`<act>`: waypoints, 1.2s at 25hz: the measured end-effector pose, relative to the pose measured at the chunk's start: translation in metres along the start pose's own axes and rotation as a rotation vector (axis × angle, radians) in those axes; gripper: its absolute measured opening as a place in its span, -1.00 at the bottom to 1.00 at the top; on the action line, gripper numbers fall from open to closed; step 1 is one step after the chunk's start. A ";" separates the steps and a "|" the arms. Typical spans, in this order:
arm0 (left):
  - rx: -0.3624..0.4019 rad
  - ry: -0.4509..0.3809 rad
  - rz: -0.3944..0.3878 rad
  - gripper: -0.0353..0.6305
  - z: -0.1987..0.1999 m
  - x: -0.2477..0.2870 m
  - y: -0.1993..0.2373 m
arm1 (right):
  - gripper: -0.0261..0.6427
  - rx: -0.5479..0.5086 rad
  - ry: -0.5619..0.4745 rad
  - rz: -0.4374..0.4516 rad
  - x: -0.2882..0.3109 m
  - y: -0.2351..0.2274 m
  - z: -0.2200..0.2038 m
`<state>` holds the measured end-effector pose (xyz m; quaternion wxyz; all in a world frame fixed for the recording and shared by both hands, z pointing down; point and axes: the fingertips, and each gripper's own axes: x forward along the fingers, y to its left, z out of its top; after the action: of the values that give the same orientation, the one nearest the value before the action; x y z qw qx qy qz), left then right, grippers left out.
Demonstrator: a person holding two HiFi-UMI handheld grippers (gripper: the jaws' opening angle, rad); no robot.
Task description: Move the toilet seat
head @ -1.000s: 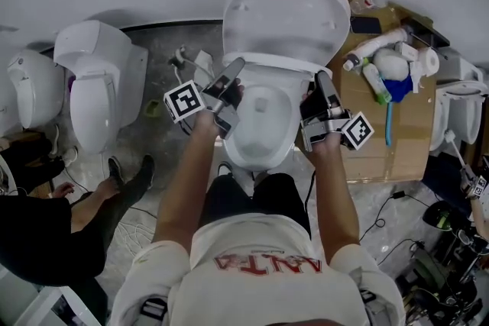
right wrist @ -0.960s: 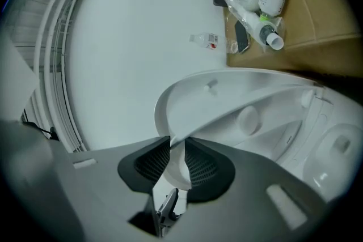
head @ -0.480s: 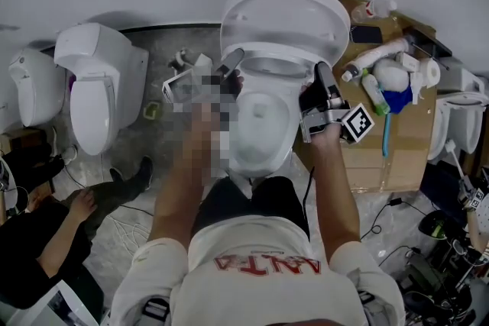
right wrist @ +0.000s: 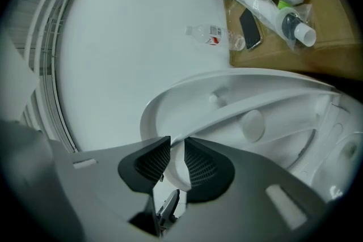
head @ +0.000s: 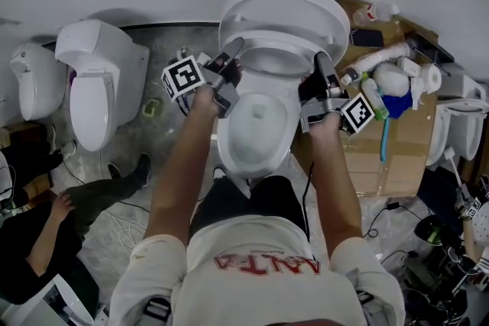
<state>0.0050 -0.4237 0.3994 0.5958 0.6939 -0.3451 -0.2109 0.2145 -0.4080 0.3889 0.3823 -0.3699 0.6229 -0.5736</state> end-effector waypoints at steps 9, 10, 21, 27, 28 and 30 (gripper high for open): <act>0.009 -0.012 0.007 -0.53 0.005 0.004 0.001 | -0.69 -0.025 0.017 0.037 0.005 0.001 0.001; 0.016 -0.011 0.006 -0.53 0.005 0.003 0.000 | -0.69 -0.033 0.022 0.035 0.004 0.001 0.001; 0.386 0.015 0.046 -0.74 -0.038 -0.074 -0.047 | -0.91 -0.176 0.067 0.048 -0.079 0.041 -0.038; 0.629 -0.010 0.061 -0.79 -0.066 -0.131 -0.096 | -0.91 -0.380 0.108 0.059 -0.122 0.087 -0.075; 0.689 -0.005 0.063 -0.80 -0.070 -0.139 -0.106 | -0.91 -0.429 0.114 0.056 -0.128 0.095 -0.082; 0.794 0.006 0.059 -0.80 -0.081 -0.159 -0.126 | -0.91 -0.518 0.128 0.044 -0.143 0.110 -0.100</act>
<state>-0.0164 -0.2457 0.2743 0.2878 0.8607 -0.4178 -0.0417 0.1841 -0.2286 0.2912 0.2469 -0.4046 0.7799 -0.4088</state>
